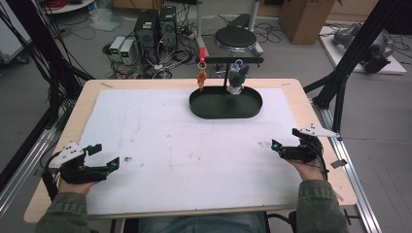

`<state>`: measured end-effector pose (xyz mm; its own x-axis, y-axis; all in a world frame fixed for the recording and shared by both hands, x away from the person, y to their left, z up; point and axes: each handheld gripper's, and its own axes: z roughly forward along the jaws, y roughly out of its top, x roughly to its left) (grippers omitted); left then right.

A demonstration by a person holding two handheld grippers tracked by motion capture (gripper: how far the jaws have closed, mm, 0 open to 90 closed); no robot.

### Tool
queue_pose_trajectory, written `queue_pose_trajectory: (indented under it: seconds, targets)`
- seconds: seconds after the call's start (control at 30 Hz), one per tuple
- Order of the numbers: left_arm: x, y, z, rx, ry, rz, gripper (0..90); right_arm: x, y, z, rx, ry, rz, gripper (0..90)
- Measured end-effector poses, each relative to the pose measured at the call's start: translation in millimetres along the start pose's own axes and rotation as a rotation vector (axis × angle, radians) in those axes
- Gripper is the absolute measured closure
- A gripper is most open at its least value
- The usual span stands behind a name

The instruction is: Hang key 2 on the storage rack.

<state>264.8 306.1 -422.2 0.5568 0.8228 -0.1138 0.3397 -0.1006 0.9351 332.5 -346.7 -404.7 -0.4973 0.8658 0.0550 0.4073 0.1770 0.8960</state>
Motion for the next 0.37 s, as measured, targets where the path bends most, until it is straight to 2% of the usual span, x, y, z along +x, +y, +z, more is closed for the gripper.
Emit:
queue_pose_trajectory:
  seconds: [0.1,0.23,0.37]
  targets:
    - [0.3,0.1,-0.4,0.001,-0.001,0.002,9.0,0.5,-3.1,-3.8,-0.048,-0.009,-0.014,0.6]
    - [-0.4,0.0,0.4,-0.002,-0.004,0.0,9.0,-0.1,-7.0,-2.5,-0.035,-0.009,0.002,0.6]
    - [-0.6,-0.1,1.1,0.004,-0.008,0.009,9.0,2.9,-6.4,-1.6,-0.043,-0.015,-0.008,0.6]
